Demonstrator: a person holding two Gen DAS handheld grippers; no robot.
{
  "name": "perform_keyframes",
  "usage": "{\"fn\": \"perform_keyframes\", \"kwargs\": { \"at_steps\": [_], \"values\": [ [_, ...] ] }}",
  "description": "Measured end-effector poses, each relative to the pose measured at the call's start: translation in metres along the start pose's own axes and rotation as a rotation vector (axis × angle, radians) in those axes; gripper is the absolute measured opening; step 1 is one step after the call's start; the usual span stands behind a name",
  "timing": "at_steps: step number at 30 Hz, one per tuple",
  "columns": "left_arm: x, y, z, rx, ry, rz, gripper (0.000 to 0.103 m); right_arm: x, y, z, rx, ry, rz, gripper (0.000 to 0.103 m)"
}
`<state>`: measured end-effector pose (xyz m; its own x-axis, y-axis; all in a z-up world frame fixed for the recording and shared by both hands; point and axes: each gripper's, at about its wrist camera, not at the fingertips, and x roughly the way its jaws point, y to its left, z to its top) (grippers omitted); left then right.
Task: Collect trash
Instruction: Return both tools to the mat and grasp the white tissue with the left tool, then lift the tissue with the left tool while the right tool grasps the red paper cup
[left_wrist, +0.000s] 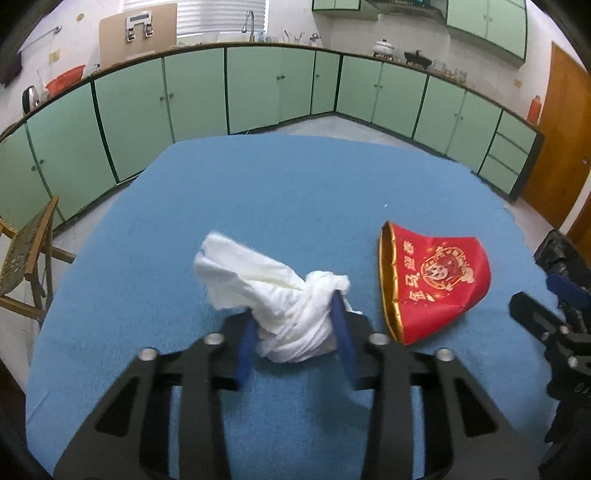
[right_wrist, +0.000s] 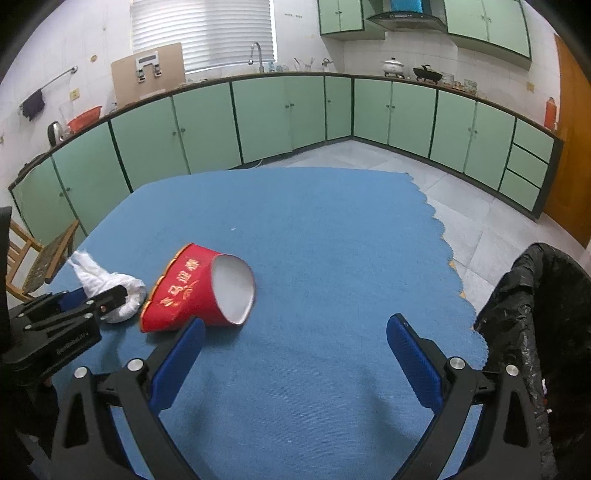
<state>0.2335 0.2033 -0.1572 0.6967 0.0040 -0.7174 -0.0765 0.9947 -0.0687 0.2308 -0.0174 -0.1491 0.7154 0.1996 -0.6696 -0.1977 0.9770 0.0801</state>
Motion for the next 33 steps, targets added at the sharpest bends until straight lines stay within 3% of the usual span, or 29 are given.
{"fn": "perform_keyframes", "kwargs": {
  "at_steps": [5,17,25,33],
  "values": [
    [-0.008,0.005,-0.004,0.001,-0.029,0.015,0.023,0.001,0.014,0.003,-0.018,-0.006,0.023,0.097],
    [-0.038,0.039,0.004,-0.033,-0.078,0.084,0.023,0.012,0.063,0.009,-0.073,0.0,0.07,0.097],
    [-0.042,0.05,0.009,-0.058,-0.079,0.091,0.023,0.034,0.099,0.009,-0.147,0.037,0.006,0.097],
    [-0.038,0.053,0.006,-0.063,-0.071,0.077,0.023,0.045,0.101,0.009,-0.138,0.074,-0.013,0.097]
  ]
}}
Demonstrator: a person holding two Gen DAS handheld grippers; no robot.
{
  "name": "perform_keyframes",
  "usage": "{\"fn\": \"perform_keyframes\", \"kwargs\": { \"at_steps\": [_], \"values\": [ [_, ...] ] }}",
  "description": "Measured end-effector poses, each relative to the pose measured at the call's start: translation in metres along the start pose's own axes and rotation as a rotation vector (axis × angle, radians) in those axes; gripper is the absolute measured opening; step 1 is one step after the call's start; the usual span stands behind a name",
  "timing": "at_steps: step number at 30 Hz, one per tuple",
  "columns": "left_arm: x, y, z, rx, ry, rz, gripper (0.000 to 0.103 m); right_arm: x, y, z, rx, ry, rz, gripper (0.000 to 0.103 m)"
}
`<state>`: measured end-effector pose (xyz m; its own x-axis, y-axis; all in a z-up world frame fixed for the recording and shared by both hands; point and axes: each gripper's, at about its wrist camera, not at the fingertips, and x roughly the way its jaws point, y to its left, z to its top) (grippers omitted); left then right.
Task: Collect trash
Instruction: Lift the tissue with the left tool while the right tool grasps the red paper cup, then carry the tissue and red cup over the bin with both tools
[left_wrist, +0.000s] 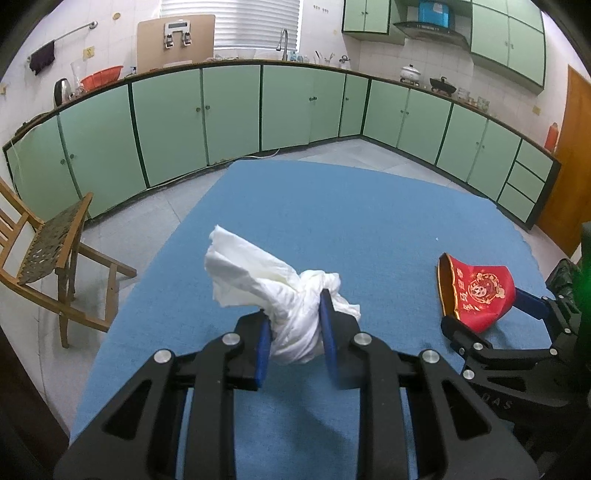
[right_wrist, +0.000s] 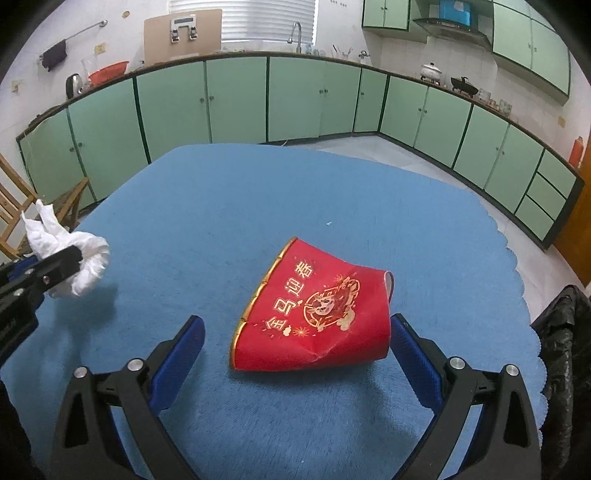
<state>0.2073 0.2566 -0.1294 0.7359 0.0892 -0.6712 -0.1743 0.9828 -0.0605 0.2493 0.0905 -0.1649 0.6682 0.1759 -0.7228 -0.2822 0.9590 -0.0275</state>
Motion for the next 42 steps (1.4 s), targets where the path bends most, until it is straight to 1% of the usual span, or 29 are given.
{"fn": "perform_keyframes", "kwargs": {
  "at_steps": [5,7,8,15,22,31,37,42],
  "values": [
    [0.004,-0.001,-0.002,0.021,0.009,0.005,0.023,0.008,-0.006,0.006,0.022,0.026,0.004,0.095],
    [0.006,-0.001,-0.004,0.021,0.017,0.004,0.023,0.01,-0.009,0.006,0.034,0.036,0.018,0.088],
    [0.008,-0.001,-0.005,0.019,0.023,0.004,0.023,0.011,-0.01,0.006,0.039,0.042,0.03,0.081],
    [0.009,-0.005,-0.008,0.028,0.041,0.001,0.023,0.003,-0.018,0.007,0.04,0.033,0.06,0.08],
    [0.002,-0.014,-0.004,0.039,0.024,-0.011,0.023,-0.027,-0.037,0.011,0.085,-0.026,0.08,0.08],
    [-0.022,-0.04,0.008,0.066,-0.027,-0.038,0.023,-0.071,-0.058,0.013,0.116,-0.086,0.083,0.081],
    [-0.041,-0.055,0.011,0.075,-0.044,-0.048,0.023,-0.101,-0.077,0.017,0.125,-0.127,0.084,0.081],
    [-0.06,-0.076,0.015,0.089,-0.065,-0.067,0.023,-0.125,-0.09,0.015,0.124,-0.16,0.081,0.081]
  ]
}}
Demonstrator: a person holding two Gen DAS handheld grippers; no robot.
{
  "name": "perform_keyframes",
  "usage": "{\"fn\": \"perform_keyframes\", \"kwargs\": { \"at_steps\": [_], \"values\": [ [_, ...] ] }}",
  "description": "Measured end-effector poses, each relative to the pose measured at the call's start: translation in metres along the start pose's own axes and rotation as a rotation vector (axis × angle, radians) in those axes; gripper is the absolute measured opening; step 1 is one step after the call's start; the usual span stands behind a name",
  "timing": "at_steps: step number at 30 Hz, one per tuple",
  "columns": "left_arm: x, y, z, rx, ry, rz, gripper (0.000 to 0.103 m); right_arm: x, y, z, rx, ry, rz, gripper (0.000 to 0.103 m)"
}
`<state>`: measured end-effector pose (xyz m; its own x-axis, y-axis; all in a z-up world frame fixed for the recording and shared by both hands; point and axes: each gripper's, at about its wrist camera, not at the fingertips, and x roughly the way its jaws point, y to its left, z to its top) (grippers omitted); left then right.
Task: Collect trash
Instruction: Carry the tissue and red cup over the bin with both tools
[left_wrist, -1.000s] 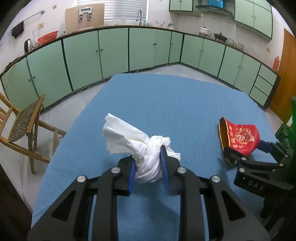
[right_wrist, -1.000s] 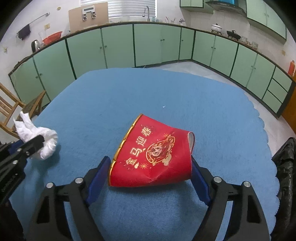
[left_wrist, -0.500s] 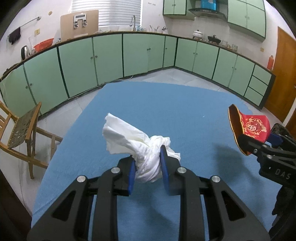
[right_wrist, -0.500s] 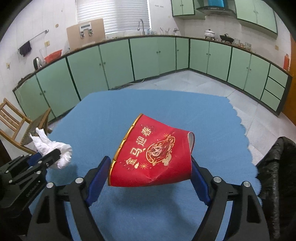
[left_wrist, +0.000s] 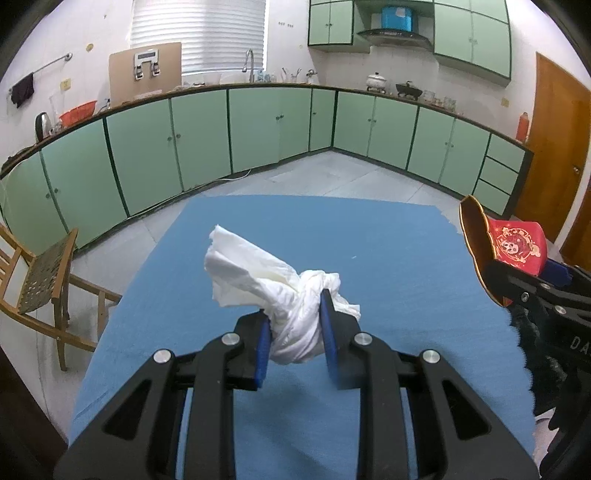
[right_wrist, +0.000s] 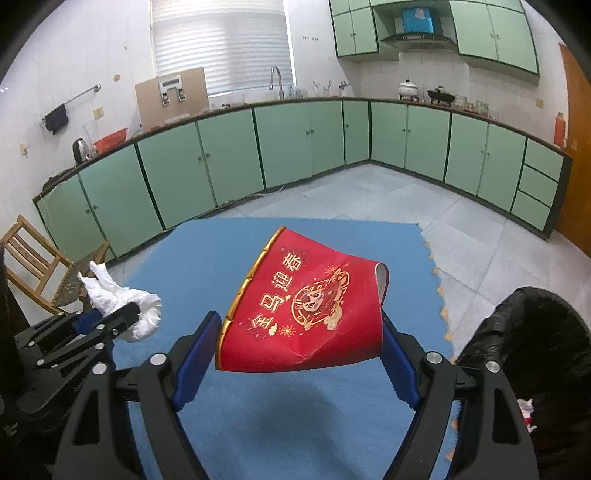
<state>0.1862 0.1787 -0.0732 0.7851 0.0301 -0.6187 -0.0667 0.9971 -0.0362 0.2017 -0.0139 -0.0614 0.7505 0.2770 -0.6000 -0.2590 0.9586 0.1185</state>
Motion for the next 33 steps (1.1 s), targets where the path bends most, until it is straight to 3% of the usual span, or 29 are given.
{"fn": "perform_keyframes", "kwargs": {
  "at_steps": [18,33],
  "values": [
    [-0.053,-0.086,0.016,0.059,-0.092,-0.118,0.023,-0.096,-0.058,0.01,0.03,-0.143,-0.065,0.081],
    [-0.061,-0.18,0.012,0.161,-0.13,-0.245,0.023,-0.147,-0.146,-0.001,0.135,-0.195,-0.176,0.081]
  ]
}}
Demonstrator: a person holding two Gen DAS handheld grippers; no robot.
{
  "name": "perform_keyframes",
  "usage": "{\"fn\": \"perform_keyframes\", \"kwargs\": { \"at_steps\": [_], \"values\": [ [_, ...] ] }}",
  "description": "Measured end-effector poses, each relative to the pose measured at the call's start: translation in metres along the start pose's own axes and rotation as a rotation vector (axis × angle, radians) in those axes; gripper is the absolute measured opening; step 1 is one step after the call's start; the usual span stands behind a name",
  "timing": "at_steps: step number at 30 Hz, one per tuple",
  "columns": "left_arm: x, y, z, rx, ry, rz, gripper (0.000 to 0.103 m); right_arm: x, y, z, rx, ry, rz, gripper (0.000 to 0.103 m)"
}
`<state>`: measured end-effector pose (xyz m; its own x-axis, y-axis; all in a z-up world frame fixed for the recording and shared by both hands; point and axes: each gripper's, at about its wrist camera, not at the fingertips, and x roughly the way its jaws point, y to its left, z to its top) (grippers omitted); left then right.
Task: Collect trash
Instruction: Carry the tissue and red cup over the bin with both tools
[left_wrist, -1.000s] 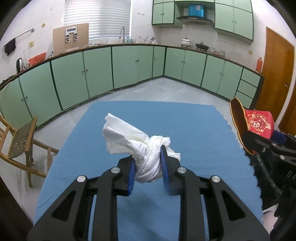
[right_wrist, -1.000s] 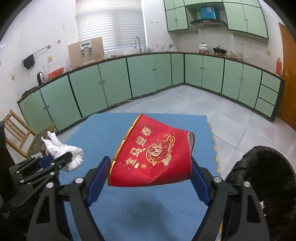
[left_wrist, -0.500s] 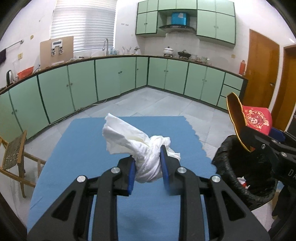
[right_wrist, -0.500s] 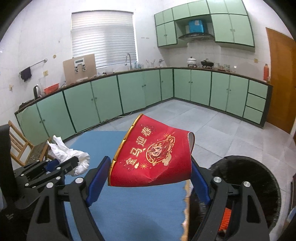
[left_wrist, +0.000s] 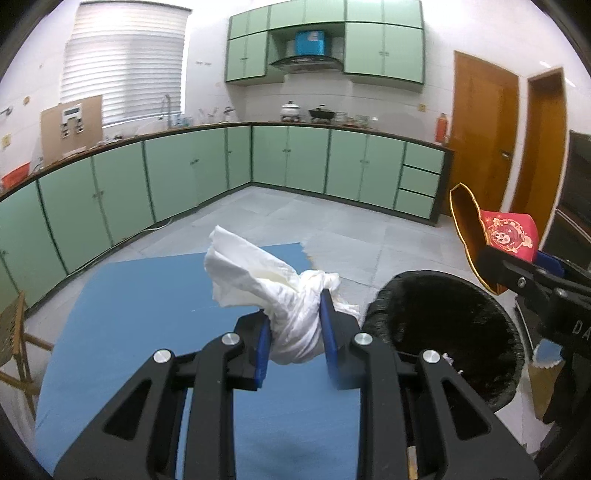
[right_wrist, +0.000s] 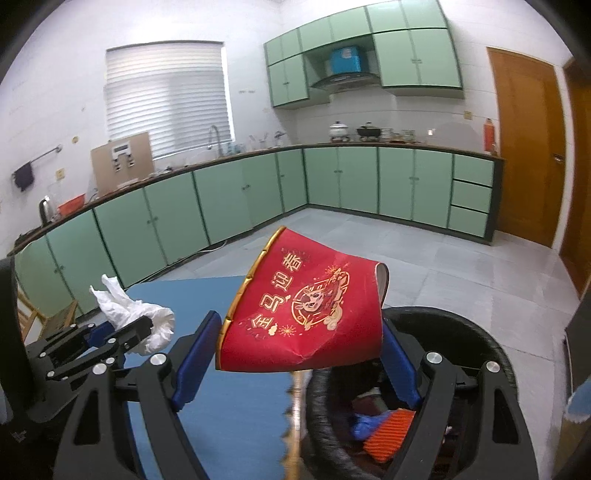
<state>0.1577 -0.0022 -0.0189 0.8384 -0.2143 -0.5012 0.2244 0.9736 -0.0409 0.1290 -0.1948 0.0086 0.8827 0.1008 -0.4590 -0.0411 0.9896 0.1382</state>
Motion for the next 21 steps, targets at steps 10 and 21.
{"fn": "perform_keyframes", "kwargs": {
  "at_steps": [10,21],
  "values": [
    [0.034,-0.063,-0.001,0.056,0.01,-0.108,0.023,-0.009,-0.079,-0.008,0.04,0.009,-0.109,0.081],
    [0.091,-0.124,-0.011,0.092,0.064,-0.229,0.023,0.004,-0.145,-0.025,0.057,0.059,-0.178,0.081]
  ]
}}
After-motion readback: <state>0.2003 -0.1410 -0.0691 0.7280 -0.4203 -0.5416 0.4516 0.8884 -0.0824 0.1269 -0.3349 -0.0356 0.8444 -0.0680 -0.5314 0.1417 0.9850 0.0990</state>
